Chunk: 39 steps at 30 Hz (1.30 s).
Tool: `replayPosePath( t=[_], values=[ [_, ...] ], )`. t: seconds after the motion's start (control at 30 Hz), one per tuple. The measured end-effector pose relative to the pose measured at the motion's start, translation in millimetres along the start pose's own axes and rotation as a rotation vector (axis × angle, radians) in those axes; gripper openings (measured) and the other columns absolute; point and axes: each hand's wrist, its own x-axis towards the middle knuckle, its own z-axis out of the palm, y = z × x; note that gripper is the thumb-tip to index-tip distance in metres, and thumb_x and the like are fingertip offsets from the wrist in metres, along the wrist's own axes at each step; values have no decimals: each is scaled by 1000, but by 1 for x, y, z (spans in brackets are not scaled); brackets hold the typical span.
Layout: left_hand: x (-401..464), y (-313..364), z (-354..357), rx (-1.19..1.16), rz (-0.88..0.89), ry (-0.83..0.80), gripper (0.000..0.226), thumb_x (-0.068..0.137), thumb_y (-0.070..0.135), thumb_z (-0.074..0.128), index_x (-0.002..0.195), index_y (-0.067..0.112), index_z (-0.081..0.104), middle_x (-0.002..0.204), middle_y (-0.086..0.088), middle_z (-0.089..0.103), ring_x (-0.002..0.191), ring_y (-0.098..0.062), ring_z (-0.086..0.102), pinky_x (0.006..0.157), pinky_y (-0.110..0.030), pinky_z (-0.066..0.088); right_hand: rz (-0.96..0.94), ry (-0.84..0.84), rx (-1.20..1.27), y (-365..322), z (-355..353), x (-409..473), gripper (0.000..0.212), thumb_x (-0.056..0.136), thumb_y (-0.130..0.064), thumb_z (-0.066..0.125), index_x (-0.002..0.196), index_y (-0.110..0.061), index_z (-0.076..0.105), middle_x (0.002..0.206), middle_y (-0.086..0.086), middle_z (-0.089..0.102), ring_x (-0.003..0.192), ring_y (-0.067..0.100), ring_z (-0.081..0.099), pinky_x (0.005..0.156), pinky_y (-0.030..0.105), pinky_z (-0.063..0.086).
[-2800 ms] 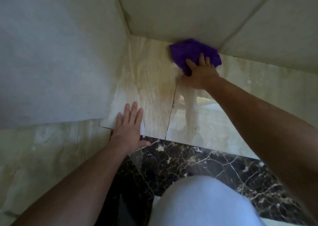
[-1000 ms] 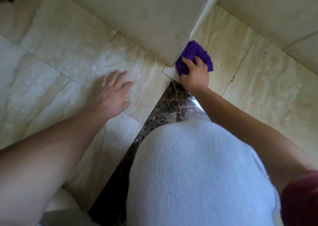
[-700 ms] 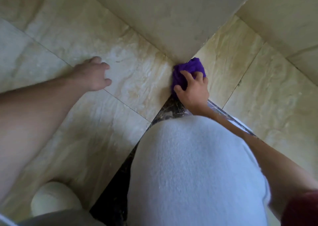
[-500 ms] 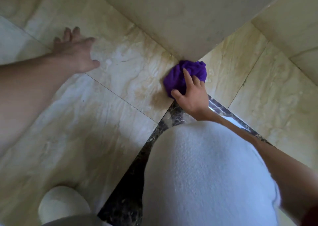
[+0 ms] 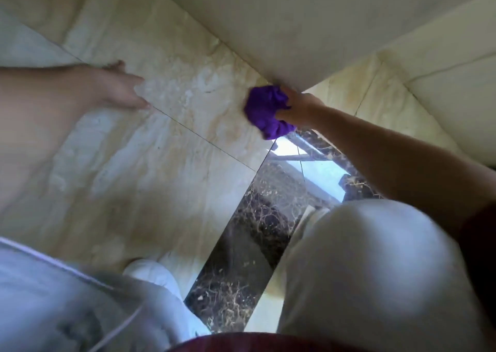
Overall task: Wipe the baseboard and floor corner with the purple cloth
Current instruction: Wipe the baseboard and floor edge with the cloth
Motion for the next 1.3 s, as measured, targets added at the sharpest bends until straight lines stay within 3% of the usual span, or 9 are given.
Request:
replayPosePath(
  t=[0.1, 0.23, 0.33, 0.47, 0.6, 0.8, 1.0, 1.13, 1.3],
  values=[
    [-1, 14, -21, 16, 17, 1, 90, 87, 61, 64, 159, 23, 26, 170, -9, 13, 156, -32, 13, 126, -46, 15, -182, -35, -222, -12, -14, -16, 77, 84, -39, 66, 153, -35, 34, 150, 10, 51, 129, 35, 54, 101, 37, 46],
    [-10, 28, -25, 51, -6, 118, 92, 84, 55, 71, 158, 33, 21, 170, -11, 4, 155, -41, 3, 123, -58, 18, -260, -70, -314, -1, 7, -12, 75, 82, -46, 63, 151, -39, 36, 160, 10, 35, 146, 34, 35, 113, 46, 40],
    [5, 9, -17, -28, 1, 208, 98, 82, 52, 75, 159, 30, 18, 170, -6, -2, 157, -34, -1, 120, -60, 17, -210, -70, -352, 16, 49, 10, 75, 89, -50, 61, 155, -37, 28, 168, 13, 16, 153, 37, 18, 119, 50, 32],
    [12, -60, 23, -123, -59, 420, 88, 80, 52, 75, 153, 29, 31, 170, -9, 3, 156, -33, 6, 122, -60, 16, -178, 99, -171, 4, 77, 19, 81, 88, -49, 63, 157, -34, 24, 170, 13, 5, 156, 39, 9, 119, 54, 27],
    [14, -87, 45, -155, -66, 496, 90, 80, 64, 68, 155, 40, 25, 170, -12, 0, 156, -37, 0, 121, -64, 9, -144, 160, -72, -17, 88, 31, 92, 82, -47, 71, 158, -29, 23, 169, 17, 3, 155, 45, 4, 125, 50, 18],
    [18, -101, 33, -150, -36, 381, 101, 74, 60, 77, 157, 41, 21, 171, -8, -10, 157, -35, -8, 121, -66, 8, -194, 235, 19, -104, 85, 69, 92, 83, -54, 66, 159, -29, 21, 170, 15, -1, 155, 44, -2, 125, 51, 10],
    [13, -155, 10, -270, -488, 351, 138, 51, 66, 87, 158, 28, 9, 168, -12, -18, 153, -46, -12, 106, -84, 17, -270, 203, -39, -177, 60, 101, 89, 86, -64, 57, 159, -33, 15, 170, 10, -8, 156, 38, -8, 126, 50, 8],
    [20, -180, 12, -313, -449, 278, 148, 51, 67, 86, 158, 34, -10, 167, -16, -22, 152, -48, -15, 112, -77, 19, -327, 172, -100, -225, 41, 124, 91, 86, -65, 56, 159, -32, 14, 170, 11, -7, 156, 39, -8, 125, 52, 9],
    [14, -175, 11, -406, -428, 269, 143, 57, 61, 88, 157, 41, -12, 165, -6, -31, 152, -41, -23, 105, -85, 17, -384, 60, -180, -293, 10, 150, 92, 87, -67, 54, 160, -32, 10, 170, 9, -12, 155, 39, -13, 123, 56, 8]
  ],
)
